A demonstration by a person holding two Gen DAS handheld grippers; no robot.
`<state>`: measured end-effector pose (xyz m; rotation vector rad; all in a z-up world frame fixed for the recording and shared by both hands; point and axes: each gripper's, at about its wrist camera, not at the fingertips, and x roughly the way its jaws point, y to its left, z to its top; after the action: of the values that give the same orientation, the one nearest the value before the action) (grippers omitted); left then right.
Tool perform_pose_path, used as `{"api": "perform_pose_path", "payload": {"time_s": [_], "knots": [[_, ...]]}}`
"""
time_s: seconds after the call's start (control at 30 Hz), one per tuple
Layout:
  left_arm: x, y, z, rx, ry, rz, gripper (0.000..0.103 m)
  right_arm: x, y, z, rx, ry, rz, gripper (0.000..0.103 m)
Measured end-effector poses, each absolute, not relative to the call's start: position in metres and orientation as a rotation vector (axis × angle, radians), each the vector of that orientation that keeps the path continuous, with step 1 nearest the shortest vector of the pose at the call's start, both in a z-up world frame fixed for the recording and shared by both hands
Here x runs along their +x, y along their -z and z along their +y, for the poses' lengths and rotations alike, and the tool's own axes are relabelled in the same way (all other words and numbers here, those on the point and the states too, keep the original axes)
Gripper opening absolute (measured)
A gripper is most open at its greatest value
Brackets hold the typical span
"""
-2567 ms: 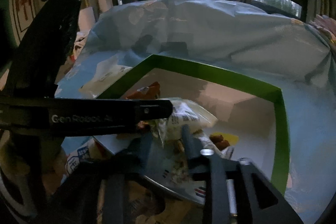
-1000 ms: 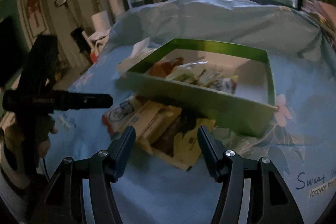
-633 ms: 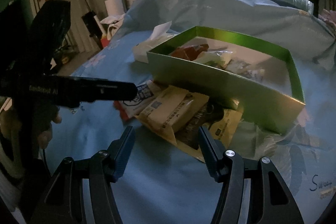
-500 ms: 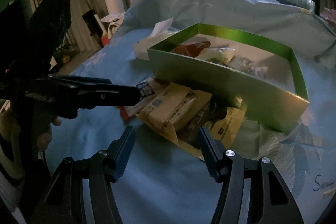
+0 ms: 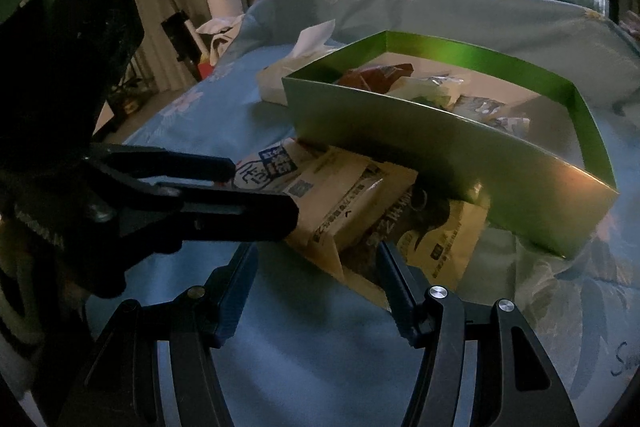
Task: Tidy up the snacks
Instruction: 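Withdraw the left gripper to the pile beside the box, then grasp the tan QR-code packet with the left gripper, then lift the tan packet with the left gripper and carry it over the green box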
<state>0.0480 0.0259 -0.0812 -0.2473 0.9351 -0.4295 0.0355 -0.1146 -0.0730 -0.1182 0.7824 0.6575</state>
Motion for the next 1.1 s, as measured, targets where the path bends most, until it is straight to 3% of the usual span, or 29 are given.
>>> {"api": "perform_pose_path", "payload": {"time_s": [0.27,0.37,0.47,0.57,0.7,1.1], "knots": [[0.052,0.085,0.023,-0.274,0.462,0.940,0.077,0.042,0.080,-0.116,-0.091,-0.678,0.795,0.062],[0.055,0.089,0.021,-0.279,0.461,0.957,0.074,0.043,0.082,-0.116,-0.075,-0.687,0.802,0.062],[0.059,0.093,0.022,-0.308,0.472,0.982,0.049,0.045,0.082,-0.115,-0.069,-0.698,0.808,0.058],[0.061,0.095,0.025,-0.332,0.475,0.987,0.048,0.046,0.082,-0.114,-0.078,-0.710,0.811,0.046],[0.058,0.095,0.027,-0.339,0.474,0.989,0.047,0.048,0.084,-0.112,-0.088,-0.704,0.816,0.040],[0.047,0.081,0.028,-0.284,0.459,0.946,0.049,0.037,0.075,-0.112,-0.103,-0.711,0.763,0.037]]}}
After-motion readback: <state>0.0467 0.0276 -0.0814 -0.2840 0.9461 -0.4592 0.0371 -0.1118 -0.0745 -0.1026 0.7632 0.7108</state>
